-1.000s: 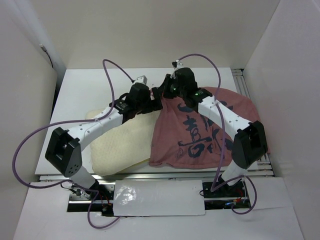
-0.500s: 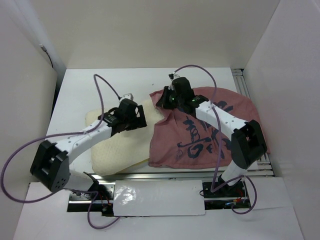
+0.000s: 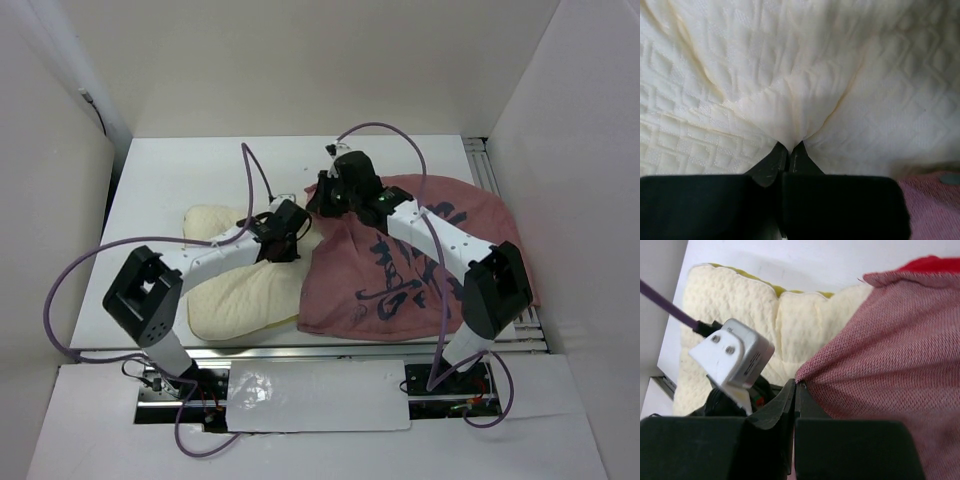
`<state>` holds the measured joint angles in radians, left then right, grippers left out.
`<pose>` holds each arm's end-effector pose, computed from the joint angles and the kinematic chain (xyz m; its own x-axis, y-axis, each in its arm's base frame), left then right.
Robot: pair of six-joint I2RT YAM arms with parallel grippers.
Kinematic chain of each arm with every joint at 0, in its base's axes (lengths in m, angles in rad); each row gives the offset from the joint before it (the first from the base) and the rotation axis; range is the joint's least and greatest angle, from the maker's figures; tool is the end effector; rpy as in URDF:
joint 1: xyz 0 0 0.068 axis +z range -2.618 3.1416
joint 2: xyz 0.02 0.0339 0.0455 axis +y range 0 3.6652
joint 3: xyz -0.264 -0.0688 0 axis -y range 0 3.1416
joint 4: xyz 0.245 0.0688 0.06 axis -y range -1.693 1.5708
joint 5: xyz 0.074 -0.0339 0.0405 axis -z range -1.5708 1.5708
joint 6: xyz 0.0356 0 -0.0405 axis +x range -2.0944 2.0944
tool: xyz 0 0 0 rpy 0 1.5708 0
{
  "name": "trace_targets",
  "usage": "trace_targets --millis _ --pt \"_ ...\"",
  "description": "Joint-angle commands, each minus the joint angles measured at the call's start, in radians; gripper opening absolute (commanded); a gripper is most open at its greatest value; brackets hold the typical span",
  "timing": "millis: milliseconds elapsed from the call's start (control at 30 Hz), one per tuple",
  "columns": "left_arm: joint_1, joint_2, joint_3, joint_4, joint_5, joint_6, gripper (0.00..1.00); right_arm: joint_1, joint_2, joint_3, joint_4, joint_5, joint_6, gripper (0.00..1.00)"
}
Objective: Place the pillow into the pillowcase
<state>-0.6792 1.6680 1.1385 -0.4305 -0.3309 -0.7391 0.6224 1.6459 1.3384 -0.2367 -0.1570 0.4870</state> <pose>0.2789 -0.2103 0.2161 -0.7736 -0.1942 -0.6032 -0.0974 0.9770 -0.1896 0.3095 0.2289 0.3033 -0.6921 0.0723 -0.7182 -0.4081 0.7815 0.4719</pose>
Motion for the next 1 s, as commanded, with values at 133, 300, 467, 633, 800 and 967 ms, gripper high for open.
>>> trace_targets --millis 133,300,467,633,800,967 --pt "-0.033 -0.342 -0.101 0.362 0.030 0.176 0.00 0.054 -0.031 0.108 -0.030 -0.110 -0.041 0.00" --pt "-0.043 -0.464 -0.152 0.507 0.116 0.237 0.00 0.054 -0.041 0.154 0.006 -0.156 -0.050 0.00" --pt "-0.075 -0.461 -0.129 0.559 0.173 0.250 0.00 0.054 0.011 0.211 0.078 -0.234 -0.030 0.00" --pt "-0.076 -0.357 -0.088 0.596 0.161 0.236 0.00 0.075 0.094 0.258 0.220 -0.518 0.024 0.00" --pt "-0.076 -0.333 -0.155 0.706 0.148 0.185 0.00 0.063 0.097 0.225 0.509 -0.764 0.164 0.00" --pt "-0.076 -0.378 -0.220 0.786 0.107 0.176 0.00 0.022 0.071 0.128 0.638 -0.840 0.297 0.00"
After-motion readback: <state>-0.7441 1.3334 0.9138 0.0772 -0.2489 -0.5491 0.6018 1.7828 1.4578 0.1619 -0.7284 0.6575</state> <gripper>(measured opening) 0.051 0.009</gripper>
